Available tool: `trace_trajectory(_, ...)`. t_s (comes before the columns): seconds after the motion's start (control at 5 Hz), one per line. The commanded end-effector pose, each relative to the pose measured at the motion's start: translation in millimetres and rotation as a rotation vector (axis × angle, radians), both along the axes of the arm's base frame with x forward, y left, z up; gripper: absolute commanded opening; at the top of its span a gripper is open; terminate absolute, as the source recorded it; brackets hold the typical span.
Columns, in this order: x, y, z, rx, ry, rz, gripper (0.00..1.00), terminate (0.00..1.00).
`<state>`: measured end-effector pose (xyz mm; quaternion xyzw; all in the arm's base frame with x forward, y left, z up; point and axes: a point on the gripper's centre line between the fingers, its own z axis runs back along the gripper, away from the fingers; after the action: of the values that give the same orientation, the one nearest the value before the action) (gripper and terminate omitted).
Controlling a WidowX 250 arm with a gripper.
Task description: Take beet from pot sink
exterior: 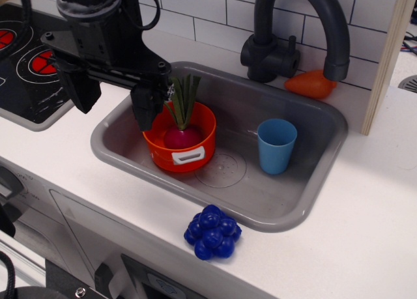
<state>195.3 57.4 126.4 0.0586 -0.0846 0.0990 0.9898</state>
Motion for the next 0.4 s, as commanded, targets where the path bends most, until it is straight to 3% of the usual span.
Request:
trace_trajectory(0.0,0,0,0,0.000,0.000,0.000,1.00,0.00)
trace_trajectory(0.2,23,-11,-2,-0.010,-0.012,0.074,1.00,0.00)
